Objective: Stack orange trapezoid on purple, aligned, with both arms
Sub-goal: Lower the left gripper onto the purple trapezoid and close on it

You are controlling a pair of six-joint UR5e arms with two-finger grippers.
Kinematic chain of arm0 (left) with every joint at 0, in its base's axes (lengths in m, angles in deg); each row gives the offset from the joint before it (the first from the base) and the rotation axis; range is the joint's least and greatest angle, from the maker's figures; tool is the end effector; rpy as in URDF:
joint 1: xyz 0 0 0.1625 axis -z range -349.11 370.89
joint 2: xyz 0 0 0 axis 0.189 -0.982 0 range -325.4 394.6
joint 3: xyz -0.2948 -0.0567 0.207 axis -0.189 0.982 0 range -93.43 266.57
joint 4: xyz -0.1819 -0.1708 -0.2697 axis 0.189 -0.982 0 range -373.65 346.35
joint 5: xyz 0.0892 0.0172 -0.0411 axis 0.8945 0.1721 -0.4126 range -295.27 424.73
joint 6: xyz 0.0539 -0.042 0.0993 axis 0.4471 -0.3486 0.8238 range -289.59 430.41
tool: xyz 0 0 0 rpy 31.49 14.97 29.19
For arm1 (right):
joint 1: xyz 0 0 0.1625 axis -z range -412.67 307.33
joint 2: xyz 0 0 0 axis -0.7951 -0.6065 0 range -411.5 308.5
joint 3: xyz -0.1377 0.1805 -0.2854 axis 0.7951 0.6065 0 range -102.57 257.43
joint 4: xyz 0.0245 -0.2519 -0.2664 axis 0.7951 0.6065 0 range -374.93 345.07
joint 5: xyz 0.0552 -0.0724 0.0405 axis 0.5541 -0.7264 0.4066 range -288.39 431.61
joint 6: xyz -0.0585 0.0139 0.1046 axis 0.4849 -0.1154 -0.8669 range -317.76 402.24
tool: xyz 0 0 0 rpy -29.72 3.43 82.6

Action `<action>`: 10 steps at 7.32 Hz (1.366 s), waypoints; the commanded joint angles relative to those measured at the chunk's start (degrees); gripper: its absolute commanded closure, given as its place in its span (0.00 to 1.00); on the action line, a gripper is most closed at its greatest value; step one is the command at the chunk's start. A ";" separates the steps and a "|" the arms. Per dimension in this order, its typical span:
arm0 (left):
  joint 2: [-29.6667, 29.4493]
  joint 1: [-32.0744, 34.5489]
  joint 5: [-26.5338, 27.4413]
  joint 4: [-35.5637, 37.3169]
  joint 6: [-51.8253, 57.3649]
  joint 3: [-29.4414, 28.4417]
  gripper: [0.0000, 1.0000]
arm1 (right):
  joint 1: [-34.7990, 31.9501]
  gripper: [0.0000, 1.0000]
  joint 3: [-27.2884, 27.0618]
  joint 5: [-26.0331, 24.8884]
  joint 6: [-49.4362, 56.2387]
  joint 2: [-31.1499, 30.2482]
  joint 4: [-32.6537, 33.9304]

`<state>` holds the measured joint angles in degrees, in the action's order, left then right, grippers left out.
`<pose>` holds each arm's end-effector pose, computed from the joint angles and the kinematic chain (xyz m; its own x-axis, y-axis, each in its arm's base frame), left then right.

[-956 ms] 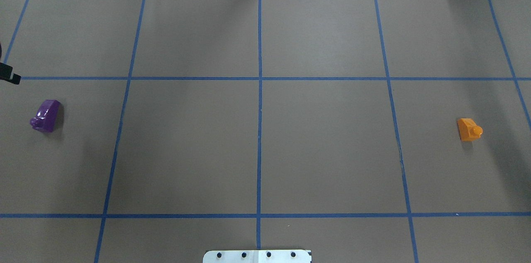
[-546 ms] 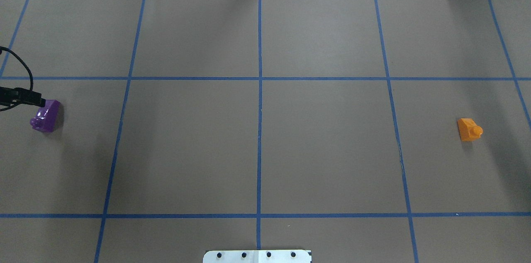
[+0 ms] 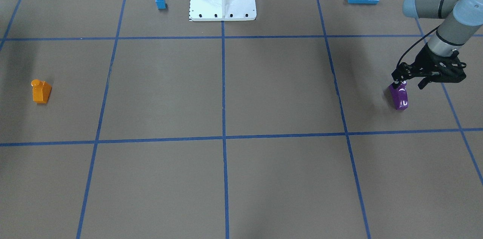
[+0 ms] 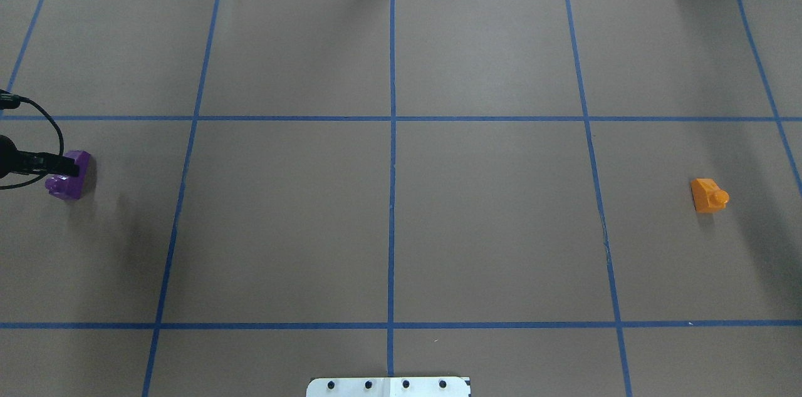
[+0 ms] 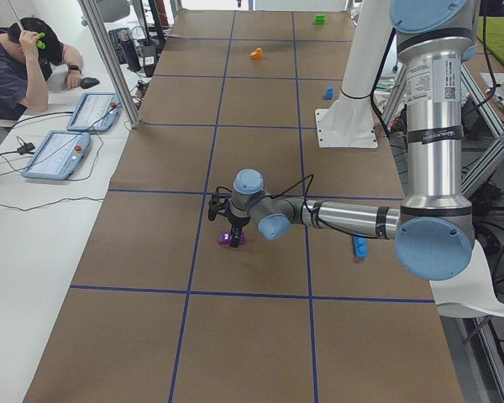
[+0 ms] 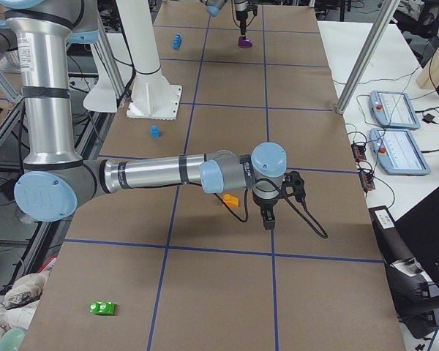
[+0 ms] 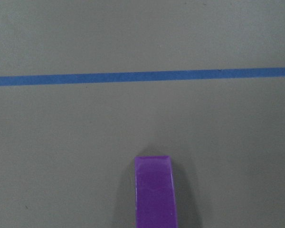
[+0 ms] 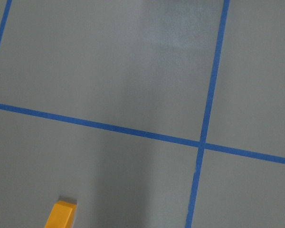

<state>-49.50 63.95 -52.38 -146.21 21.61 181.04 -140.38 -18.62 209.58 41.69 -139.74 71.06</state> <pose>0.2081 -0.4070 0.5491 0.6906 0.0572 -0.7210 0.1014 0.9794 0.1749 0.0252 -0.4659 0.5392 0.6632 -0.1693 0.7290 0.0328 0.9797 0.1978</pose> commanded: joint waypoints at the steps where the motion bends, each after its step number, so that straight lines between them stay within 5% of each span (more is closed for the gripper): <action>1: -0.02 -1.64 0.13 0.01 0.01 -0.60 0.00 | 0.00 0.00 0.08 0.10 0.02 0.00 0.05; 3: -0.36 -1.73 0.21 0.10 0.36 -1.74 0.07 | 0.00 0.00 -0.01 0.18 0.02 0.00 -0.03; 5: -0.45 -1.73 0.21 0.19 0.45 -2.18 0.33 | 0.09 0.00 0.16 0.10 0.02 0.09 0.05; 7: -0.54 -1.91 0.13 0.19 0.46 -2.36 0.85 | 0.09 0.00 0.25 0.01 0.02 0.09 0.14; 8: -0.54 -1.82 0.13 0.27 0.54 -1.92 1.00 | 0.09 0.00 0.25 0.01 0.02 0.09 0.23; 10: -2.64 -1.30 -1.53 7.42 0.54 3.84 1.00 | 0.09 0.00 0.25 0.01 0.02 0.09 0.05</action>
<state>-50.71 62.28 -52.92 -144.07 22.15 181.04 -140.29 -18.38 209.60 41.71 -139.65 71.17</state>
